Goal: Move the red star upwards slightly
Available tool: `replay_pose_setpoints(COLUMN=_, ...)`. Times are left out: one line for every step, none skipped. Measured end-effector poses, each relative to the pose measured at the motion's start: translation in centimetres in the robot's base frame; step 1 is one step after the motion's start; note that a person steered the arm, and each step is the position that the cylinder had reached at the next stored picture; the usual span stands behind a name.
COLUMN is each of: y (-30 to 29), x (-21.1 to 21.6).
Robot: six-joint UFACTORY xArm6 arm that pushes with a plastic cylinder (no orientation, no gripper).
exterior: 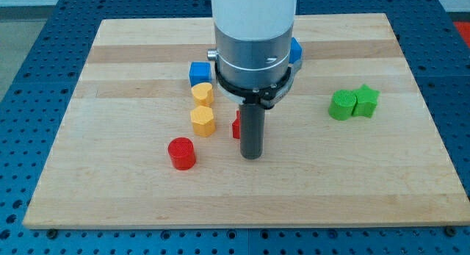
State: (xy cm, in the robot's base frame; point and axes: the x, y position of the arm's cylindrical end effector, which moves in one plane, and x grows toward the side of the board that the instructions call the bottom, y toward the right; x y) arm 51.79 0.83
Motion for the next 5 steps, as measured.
replay_pose_setpoints(y=0.0, x=-0.6)
replay_pose_setpoints(y=0.0, x=-1.4)
replay_pose_setpoints(y=0.0, x=-1.7)
replay_pose_setpoints(y=0.0, x=-1.9)
replay_pose_setpoints(y=0.0, x=-1.9)
